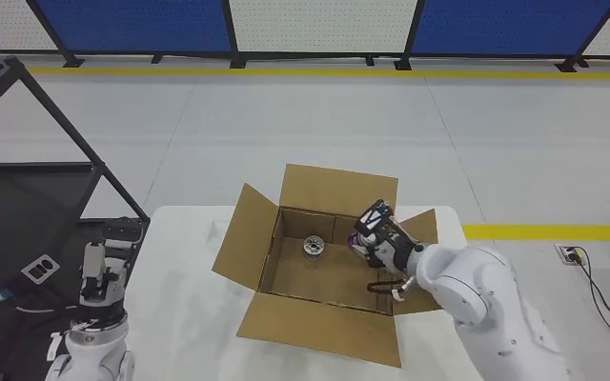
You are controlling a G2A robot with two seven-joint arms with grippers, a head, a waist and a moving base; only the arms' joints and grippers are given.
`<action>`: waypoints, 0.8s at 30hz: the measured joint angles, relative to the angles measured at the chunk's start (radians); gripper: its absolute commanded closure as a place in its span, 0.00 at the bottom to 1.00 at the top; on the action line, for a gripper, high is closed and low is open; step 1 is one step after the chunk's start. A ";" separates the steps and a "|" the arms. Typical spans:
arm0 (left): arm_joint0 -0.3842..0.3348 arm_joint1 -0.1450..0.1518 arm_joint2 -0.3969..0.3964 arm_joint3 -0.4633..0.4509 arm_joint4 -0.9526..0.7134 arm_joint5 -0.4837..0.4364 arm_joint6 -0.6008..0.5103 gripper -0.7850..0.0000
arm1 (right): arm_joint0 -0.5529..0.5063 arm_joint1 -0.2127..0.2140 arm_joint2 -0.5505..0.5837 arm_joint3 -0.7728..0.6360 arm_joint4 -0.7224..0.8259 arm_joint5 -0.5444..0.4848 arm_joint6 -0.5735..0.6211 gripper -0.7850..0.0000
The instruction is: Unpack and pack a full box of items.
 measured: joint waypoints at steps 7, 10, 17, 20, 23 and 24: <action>-0.009 -0.001 0.006 0.005 0.000 0.007 -0.012 0.00 | -0.236 0.032 0.238 -0.227 0.032 -0.013 -0.095 1.00; -0.015 -0.001 0.012 0.009 0.003 0.012 -0.020 0.00 | -0.338 0.039 0.342 -0.271 0.049 0.010 -0.158 1.00; -0.027 -0.003 0.025 0.018 0.015 0.015 -0.029 0.00 | -0.430 0.042 0.422 -0.281 0.062 0.059 -0.186 1.00; -0.028 -0.003 0.025 0.021 0.021 0.018 -0.033 0.00 | -0.430 0.042 0.422 -0.281 0.062 0.059 -0.186 1.00; -0.029 -0.003 0.024 0.023 0.024 0.020 -0.036 0.00 | -0.431 0.042 0.422 -0.280 0.062 0.060 -0.187 1.00; -0.029 -0.003 0.024 0.023 0.024 0.020 -0.036 0.00 | -0.434 0.042 0.424 -0.275 0.063 0.068 -0.192 1.00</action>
